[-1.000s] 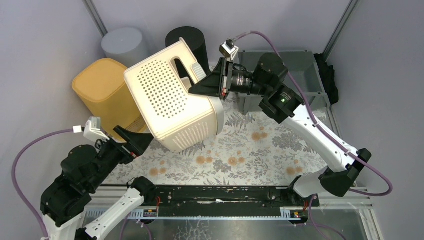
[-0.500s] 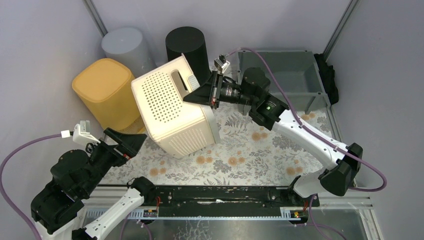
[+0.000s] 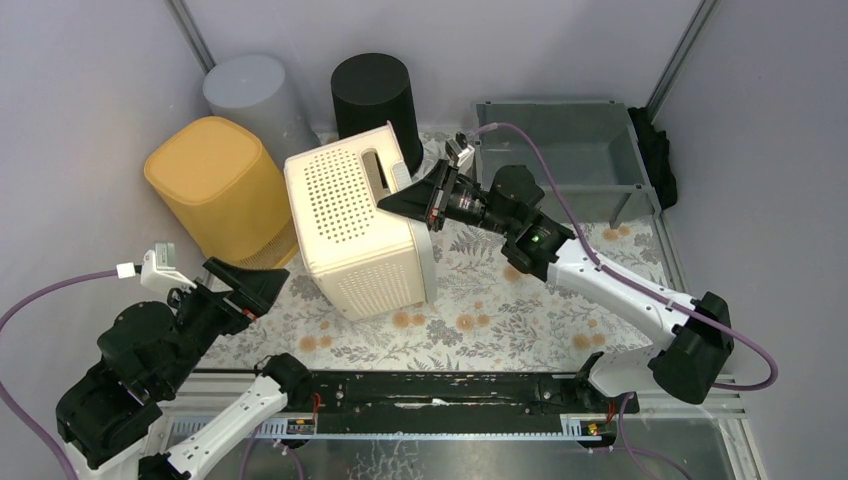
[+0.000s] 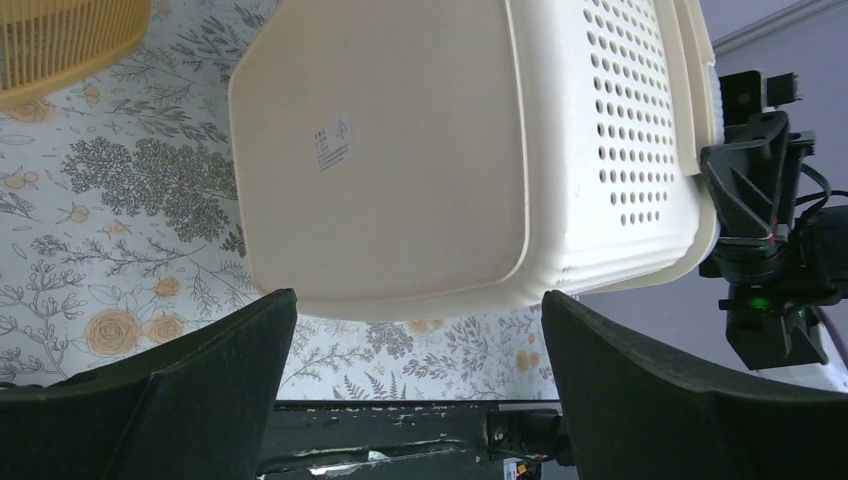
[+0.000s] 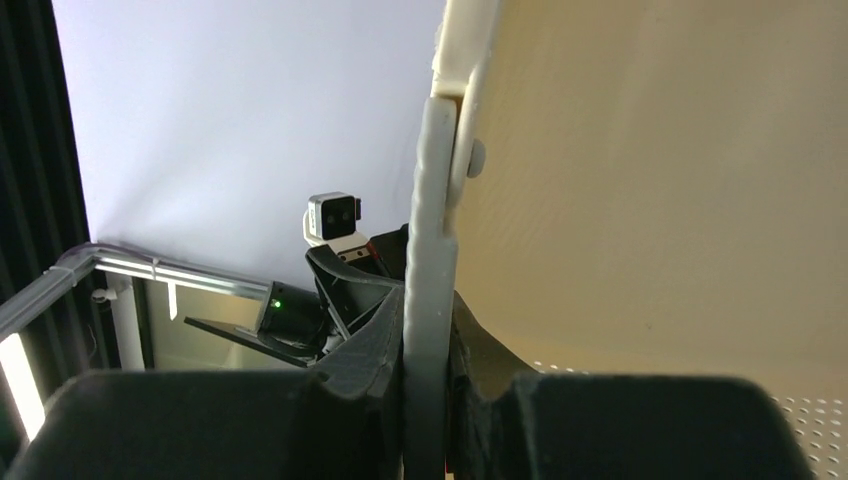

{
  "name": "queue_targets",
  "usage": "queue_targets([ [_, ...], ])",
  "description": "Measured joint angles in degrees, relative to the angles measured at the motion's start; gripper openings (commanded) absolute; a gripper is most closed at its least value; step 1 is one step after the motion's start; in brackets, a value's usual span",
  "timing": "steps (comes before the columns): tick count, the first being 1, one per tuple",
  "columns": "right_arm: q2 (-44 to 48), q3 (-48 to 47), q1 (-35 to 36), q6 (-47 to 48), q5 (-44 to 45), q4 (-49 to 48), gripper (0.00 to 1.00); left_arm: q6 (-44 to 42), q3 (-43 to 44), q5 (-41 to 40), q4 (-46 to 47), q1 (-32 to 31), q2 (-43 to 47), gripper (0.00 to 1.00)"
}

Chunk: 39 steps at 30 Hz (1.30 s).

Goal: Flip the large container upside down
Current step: Turn the container upside down at the center of the board.

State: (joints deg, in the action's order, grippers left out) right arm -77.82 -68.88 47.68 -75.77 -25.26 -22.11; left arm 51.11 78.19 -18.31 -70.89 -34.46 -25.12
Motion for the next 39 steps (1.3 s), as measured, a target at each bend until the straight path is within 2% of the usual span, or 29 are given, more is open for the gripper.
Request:
queue_targets([
  [9,0.0,5.0,0.0,-3.1,4.3,-9.2,0.0,0.8,0.0,-0.2,-0.4,-0.5,0.8,1.0],
  [14,-0.6,7.3,0.0,-6.3,6.8,-17.8,0.0,0.9,0.0,-0.2,-0.5,-0.7,0.8,1.0],
  [21,-5.6,9.0,0.1,-10.8,10.2,-32.7,0.0,0.9,-0.1,-0.2,-0.5,-0.8,0.9,1.0],
  [31,-12.5,12.5,1.1,-13.2,16.0,-47.1,0.0,1.0,-0.7,-0.2,-0.4,-0.8,0.8,1.0],
  [39,-12.3,22.3,1.9,-14.1,20.9,-54.7,0.0,1.0,-1.3,-0.2,-0.3,-0.9,0.8,1.0],
])
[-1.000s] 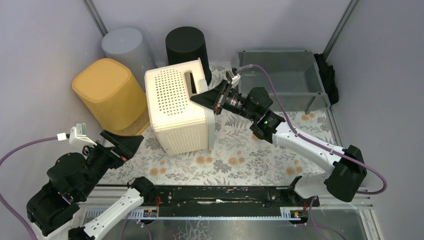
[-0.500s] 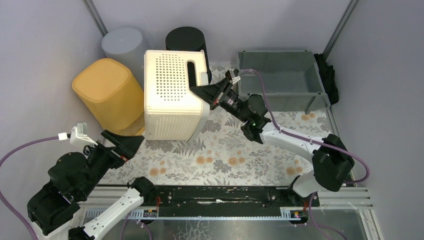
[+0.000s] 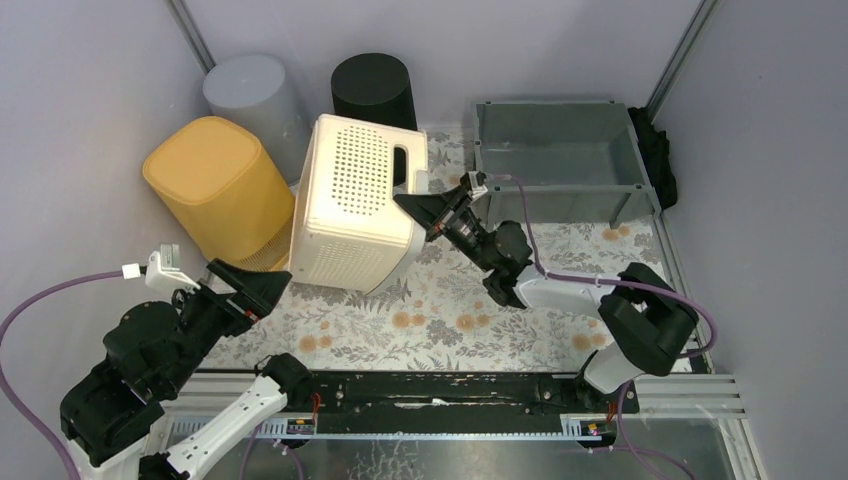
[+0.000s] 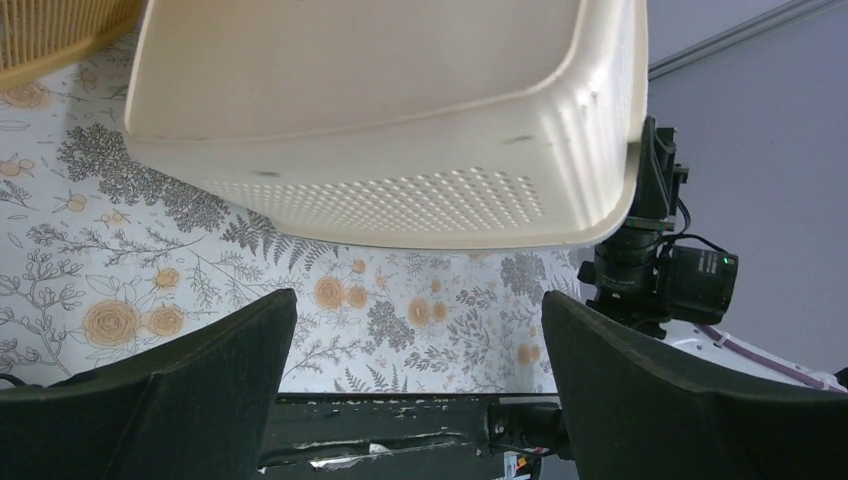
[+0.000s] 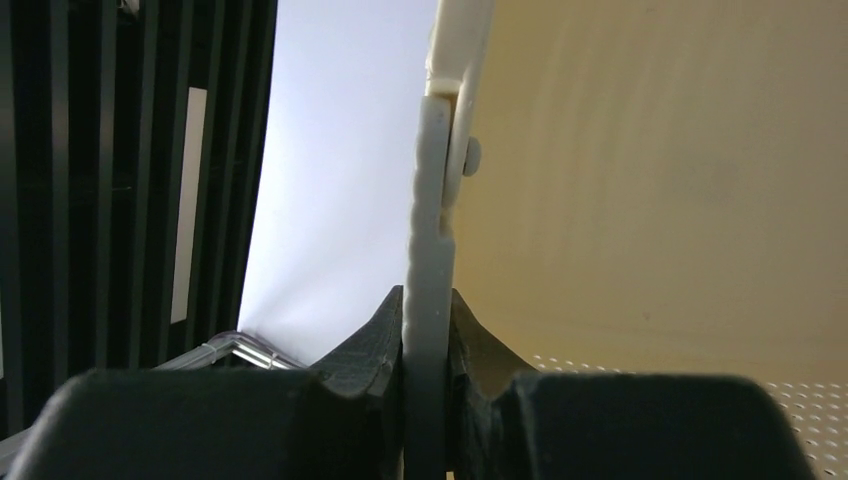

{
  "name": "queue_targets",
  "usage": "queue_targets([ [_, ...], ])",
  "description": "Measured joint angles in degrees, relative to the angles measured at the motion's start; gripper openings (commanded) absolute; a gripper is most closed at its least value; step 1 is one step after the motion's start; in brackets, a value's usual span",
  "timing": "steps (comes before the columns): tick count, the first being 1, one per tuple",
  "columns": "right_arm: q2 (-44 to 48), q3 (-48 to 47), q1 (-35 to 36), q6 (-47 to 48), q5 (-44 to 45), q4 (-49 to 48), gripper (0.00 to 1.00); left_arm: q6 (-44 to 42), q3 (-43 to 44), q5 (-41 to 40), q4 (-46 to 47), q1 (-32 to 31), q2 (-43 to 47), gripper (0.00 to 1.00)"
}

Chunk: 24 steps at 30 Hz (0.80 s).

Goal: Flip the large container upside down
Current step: Turn the container upside down at the center of the board.

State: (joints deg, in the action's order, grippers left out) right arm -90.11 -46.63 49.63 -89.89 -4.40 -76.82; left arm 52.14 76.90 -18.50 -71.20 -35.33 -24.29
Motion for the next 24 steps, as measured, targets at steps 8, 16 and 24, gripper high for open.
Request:
queue_targets([
  [8,15.1,12.7,0.3,2.0,2.5,3.3,0.2,0.0,-1.8,0.1,0.2,-0.3,0.0,1.0],
  [16,33.8,18.4,0.4,7.2,3.8,21.8,0.4,0.0,-3.8,0.2,1.0,-0.3,0.0,1.0],
  [24,43.2,18.9,0.4,9.5,4.3,37.6,0.34,0.0,-5.5,0.7,2.6,-0.3,0.0,1.0],
])
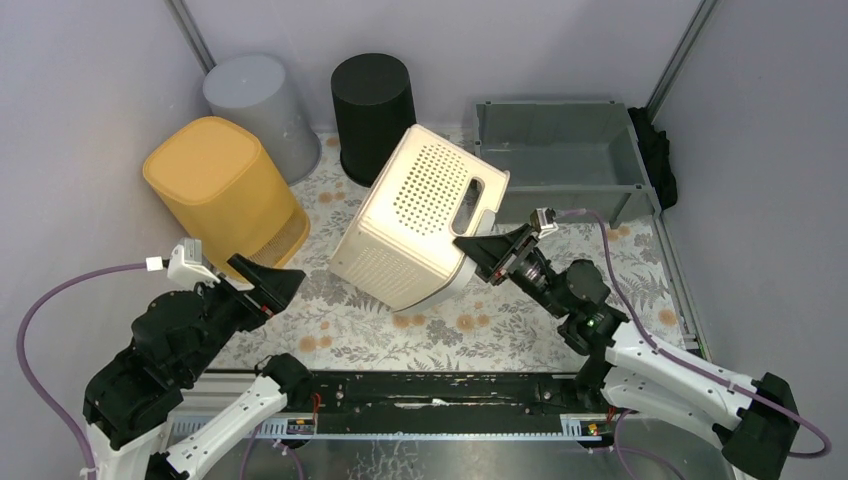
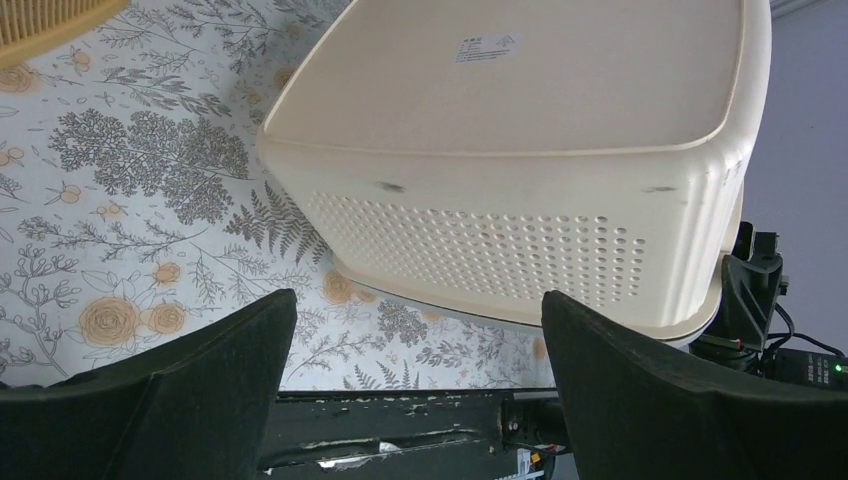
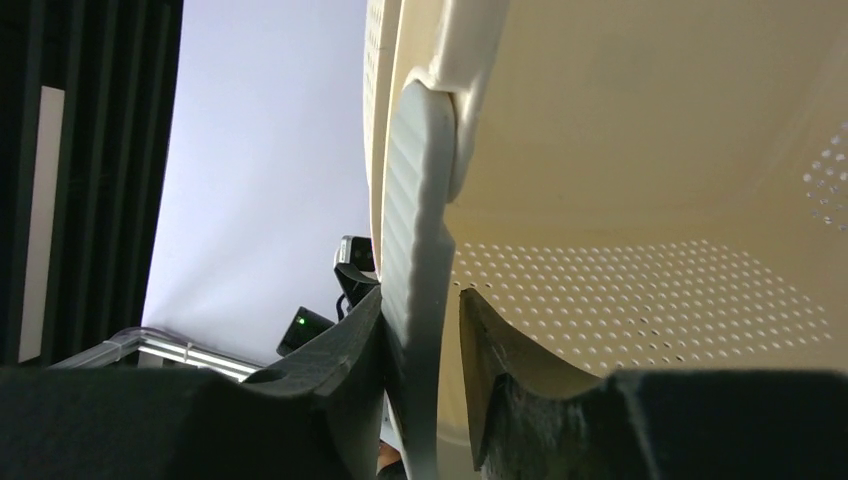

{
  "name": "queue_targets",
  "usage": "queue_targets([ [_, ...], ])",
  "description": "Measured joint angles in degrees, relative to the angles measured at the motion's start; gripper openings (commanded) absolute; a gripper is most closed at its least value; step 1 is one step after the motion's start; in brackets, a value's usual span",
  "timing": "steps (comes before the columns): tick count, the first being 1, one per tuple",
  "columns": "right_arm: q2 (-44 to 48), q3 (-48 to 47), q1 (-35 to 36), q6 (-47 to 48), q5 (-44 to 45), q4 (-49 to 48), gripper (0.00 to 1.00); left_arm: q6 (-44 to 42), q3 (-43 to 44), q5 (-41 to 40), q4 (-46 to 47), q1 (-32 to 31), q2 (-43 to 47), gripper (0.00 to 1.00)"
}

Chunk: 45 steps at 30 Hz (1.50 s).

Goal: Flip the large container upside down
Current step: Turn the container upside down at the center of the board.

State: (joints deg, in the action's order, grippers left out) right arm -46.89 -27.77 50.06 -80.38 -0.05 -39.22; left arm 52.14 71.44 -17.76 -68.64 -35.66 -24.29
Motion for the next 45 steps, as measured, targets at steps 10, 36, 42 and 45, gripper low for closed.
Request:
queue_targets([
  [10,6.3,2.5,0.0,0.9,0.0,12.7,0.42,0.0,-0.6,0.0,1.0,0.0,0.0,1.0],
  [36,14.6,9.3,0.1,0.6,0.4,26.1,0.44,0.3,-3.2,1.0,3.1,-0.3,0.0,1.0],
  [42,12.7,10.2,0.1,0.6,-0.2,26.1,0.45,0.3,-3.7,1.1,3.3,-0.3,0.0,1.0],
  [45,11.6,10.8,0.1,0.6,-0.7,26.1,0.46,0.4,-3.7,1.1,3.3,-0.3,0.0,1.0],
])
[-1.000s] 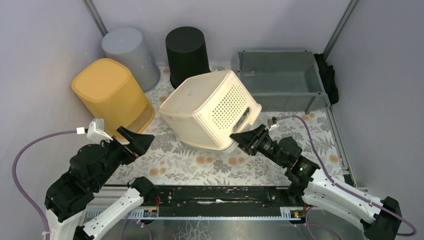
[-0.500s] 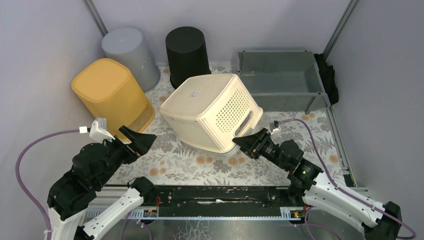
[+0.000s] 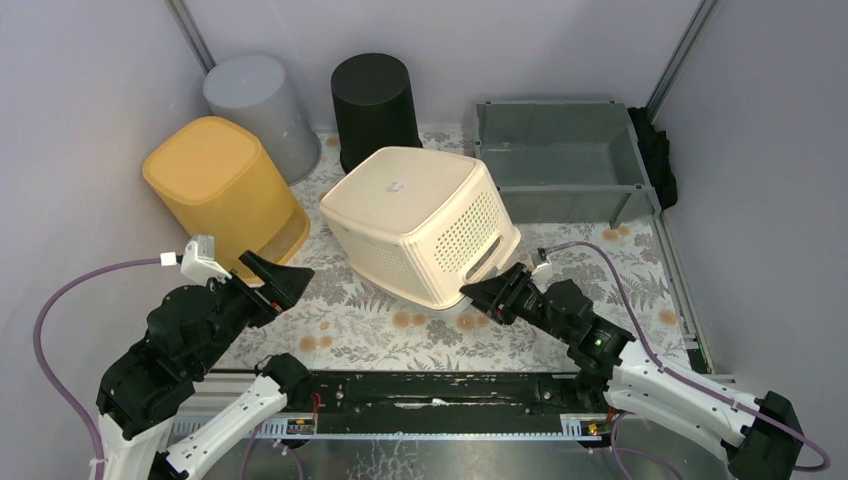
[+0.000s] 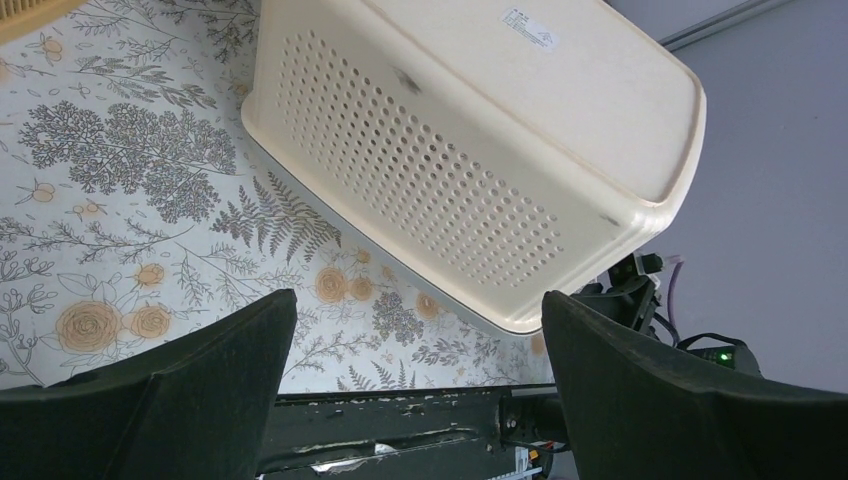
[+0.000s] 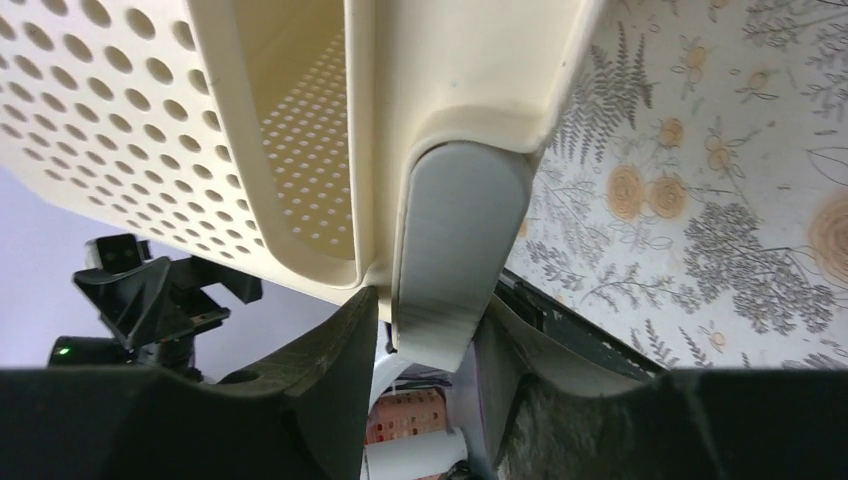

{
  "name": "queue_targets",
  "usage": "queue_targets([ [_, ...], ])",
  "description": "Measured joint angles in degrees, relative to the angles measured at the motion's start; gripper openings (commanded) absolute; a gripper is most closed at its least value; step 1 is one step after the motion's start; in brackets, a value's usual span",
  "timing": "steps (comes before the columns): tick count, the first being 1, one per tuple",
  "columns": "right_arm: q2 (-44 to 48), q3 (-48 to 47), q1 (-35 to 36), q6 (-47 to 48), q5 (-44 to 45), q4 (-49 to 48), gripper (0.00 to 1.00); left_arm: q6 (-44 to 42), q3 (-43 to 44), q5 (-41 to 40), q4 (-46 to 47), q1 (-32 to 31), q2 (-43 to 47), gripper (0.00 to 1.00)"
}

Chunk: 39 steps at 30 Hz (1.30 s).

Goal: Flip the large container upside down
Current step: Turn the container upside down at the center of the board.

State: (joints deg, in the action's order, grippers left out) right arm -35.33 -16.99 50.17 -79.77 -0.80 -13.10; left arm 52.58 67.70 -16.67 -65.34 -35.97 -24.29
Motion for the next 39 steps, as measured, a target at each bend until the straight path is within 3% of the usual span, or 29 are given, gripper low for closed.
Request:
queue_targets([
  [13,-8.7,2.4,0.0,0.4,-2.8,-1.2,0.47,0.4,-0.3,0.4,0.2,0.0,0.0,1.0],
  [39,-25.4,5.9,0.5,0.7,-6.0,-19.0,0.48,0.4,-0.7,0.8,0.3,0.0,0.0,1.0],
])
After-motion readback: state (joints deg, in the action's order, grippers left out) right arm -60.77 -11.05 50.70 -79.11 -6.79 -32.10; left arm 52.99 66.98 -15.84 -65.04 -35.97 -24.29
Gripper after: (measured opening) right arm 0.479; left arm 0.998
